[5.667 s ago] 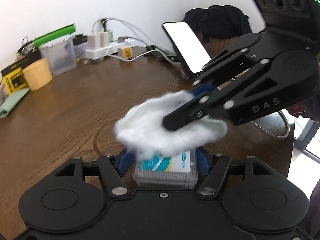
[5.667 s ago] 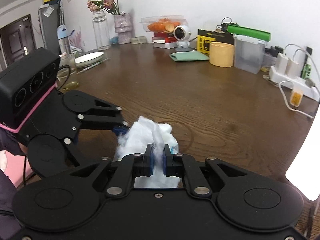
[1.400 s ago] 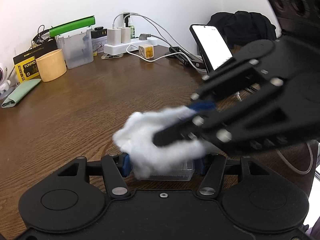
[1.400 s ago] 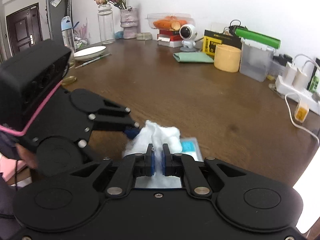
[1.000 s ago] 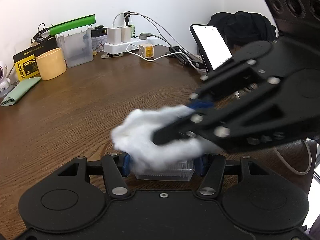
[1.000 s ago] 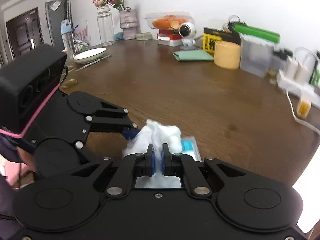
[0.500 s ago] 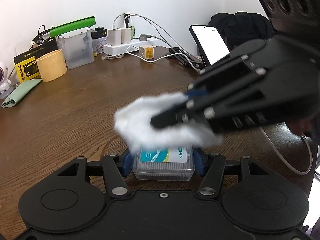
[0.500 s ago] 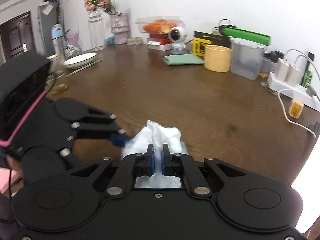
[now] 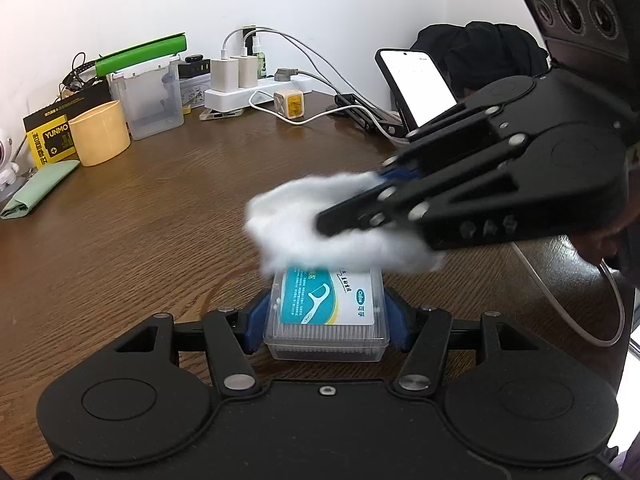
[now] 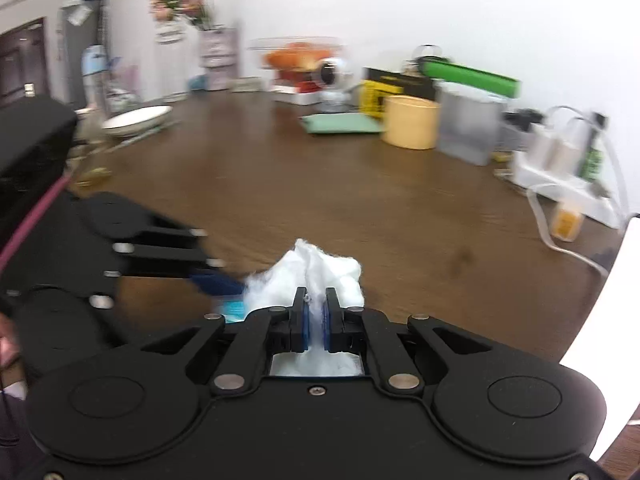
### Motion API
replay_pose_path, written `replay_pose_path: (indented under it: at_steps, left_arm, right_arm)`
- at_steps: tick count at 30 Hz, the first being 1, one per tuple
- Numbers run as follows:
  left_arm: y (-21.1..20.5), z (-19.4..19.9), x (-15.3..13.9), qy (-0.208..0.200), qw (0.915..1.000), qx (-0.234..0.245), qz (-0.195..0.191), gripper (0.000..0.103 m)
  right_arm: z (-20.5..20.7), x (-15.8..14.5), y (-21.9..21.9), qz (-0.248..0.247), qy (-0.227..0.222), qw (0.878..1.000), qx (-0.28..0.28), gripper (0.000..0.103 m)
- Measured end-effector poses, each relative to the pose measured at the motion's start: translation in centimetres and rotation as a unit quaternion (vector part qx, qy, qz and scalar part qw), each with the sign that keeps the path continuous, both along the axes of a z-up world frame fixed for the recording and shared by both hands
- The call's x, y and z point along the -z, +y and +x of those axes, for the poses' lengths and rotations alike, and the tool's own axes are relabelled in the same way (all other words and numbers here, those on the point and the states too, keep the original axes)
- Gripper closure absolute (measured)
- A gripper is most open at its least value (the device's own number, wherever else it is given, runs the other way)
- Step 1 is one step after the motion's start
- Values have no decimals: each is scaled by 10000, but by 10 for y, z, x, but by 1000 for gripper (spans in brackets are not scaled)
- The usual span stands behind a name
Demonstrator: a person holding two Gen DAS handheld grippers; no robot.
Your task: Clean container
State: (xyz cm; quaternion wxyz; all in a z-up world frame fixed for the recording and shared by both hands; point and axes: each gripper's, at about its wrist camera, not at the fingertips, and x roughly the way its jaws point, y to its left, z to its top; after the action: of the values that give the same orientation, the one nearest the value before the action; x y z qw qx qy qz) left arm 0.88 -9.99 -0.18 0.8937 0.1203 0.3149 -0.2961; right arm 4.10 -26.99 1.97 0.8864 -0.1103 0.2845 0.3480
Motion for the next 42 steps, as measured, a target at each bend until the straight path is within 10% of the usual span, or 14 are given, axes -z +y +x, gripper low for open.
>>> replay_pose_path:
  at_steps: [42]
  left_arm:
    - [-3,-2,1,-56,10000,6,2,45]
  right_arm:
    - [-10,-2,-9,-350,-116,9993,115,97]
